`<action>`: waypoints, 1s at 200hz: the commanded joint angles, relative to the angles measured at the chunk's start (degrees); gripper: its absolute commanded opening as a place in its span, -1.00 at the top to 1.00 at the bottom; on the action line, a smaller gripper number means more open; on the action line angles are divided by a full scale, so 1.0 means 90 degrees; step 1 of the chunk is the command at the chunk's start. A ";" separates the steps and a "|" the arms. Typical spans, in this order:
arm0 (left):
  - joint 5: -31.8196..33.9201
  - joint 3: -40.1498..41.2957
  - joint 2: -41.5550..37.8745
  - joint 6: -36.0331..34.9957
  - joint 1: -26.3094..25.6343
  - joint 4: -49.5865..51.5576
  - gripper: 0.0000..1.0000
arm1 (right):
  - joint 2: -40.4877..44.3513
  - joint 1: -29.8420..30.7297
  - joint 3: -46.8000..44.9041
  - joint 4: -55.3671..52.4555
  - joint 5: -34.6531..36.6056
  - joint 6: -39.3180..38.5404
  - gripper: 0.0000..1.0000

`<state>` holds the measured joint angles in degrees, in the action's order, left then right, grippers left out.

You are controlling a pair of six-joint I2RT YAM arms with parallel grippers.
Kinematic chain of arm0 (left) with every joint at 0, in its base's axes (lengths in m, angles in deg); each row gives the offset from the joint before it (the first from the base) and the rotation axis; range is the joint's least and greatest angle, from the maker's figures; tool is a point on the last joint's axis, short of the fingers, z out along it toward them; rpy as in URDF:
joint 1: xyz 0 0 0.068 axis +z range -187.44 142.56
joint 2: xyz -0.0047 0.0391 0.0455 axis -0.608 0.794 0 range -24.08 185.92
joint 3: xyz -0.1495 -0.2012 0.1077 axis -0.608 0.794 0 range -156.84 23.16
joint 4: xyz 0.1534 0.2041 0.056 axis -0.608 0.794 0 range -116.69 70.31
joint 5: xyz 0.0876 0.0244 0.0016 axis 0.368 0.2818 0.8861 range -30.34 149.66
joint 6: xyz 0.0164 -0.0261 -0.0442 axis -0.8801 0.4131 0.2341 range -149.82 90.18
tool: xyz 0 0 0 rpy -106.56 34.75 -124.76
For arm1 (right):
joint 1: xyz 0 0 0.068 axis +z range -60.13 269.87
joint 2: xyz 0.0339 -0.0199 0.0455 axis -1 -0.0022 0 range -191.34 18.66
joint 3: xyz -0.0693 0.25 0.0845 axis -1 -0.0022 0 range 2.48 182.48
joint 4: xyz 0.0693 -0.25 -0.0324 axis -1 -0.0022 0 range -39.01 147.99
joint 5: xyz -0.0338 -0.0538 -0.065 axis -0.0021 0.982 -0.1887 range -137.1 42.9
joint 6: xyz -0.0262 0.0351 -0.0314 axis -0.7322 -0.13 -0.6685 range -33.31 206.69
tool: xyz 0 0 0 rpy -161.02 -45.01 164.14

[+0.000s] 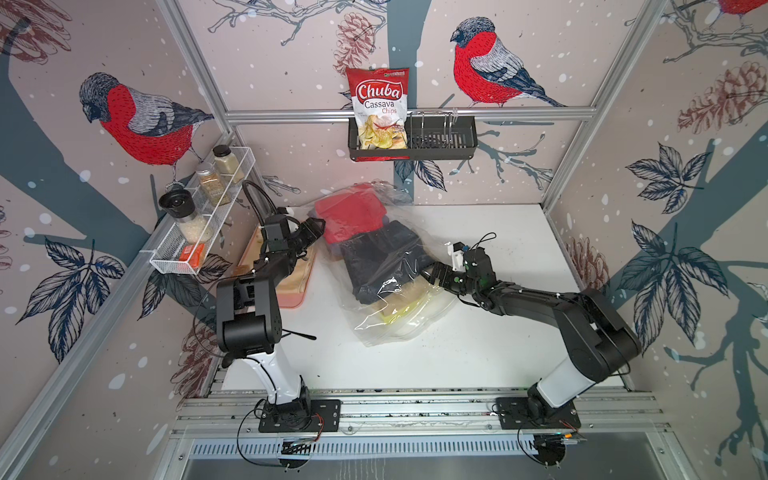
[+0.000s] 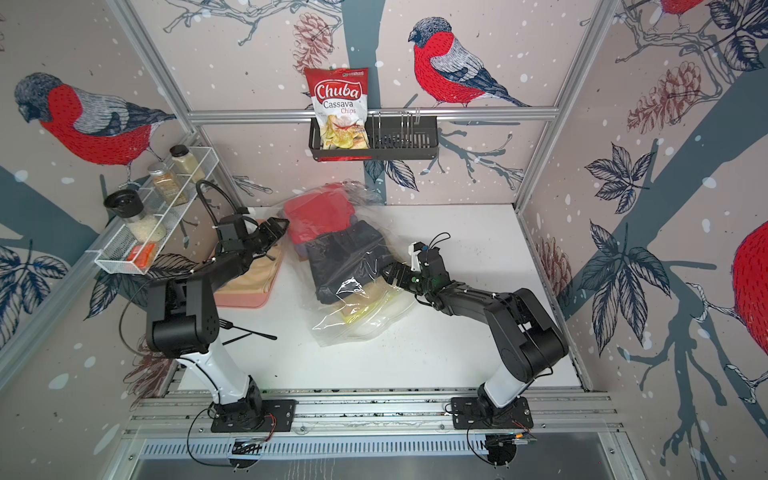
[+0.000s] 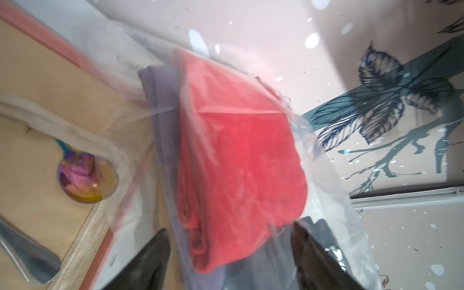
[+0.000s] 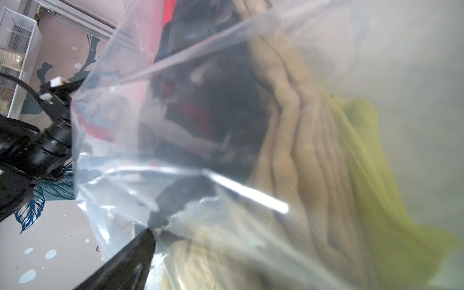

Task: Take the trousers out of the vacuum bag
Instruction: Adjust the vacuum bag at the center of the board.

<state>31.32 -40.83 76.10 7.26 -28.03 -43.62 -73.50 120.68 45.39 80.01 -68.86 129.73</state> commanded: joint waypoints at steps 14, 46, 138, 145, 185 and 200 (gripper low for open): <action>0.0355 0.0000 -0.0862 -0.0427 -0.0202 0.0925 -0.95 | 0.0512 0.0041 -0.0219 0.0078 0.0149 -0.0375 -1.00; 0.0712 0.0189 -0.1760 -0.0776 -0.0455 0.1700 -0.95 | 0.1227 0.0102 -0.0423 -0.0425 0.0434 -0.0617 -1.00; 0.0992 0.1186 -0.4438 -0.1006 -0.1851 0.2881 -0.95 | 0.4243 0.0283 -0.1710 -0.1501 0.1145 -0.0467 -1.00; 0.1044 0.1201 -0.4515 -0.1023 -0.2043 0.2993 -0.95 | 0.4476 0.0331 -0.1807 -0.1550 0.1200 -0.0438 -1.00; 0.1540 0.1242 -0.4869 -0.1100 -0.3249 0.3468 -0.95 | 0.5676 0.0621 -0.2192 -0.2026 0.1187 -0.0300 -1.00; 0.1783 0.1073 -0.4844 -0.1199 -0.3712 0.3791 -0.95 | 0.6040 0.0789 -0.2319 -0.2248 0.1187 -0.0257 -1.00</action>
<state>42.75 -29.62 32.76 -1.41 -56.84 -14.20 -22.70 126.08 25.85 63.55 -58.91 126.11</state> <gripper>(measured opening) 0.973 0.998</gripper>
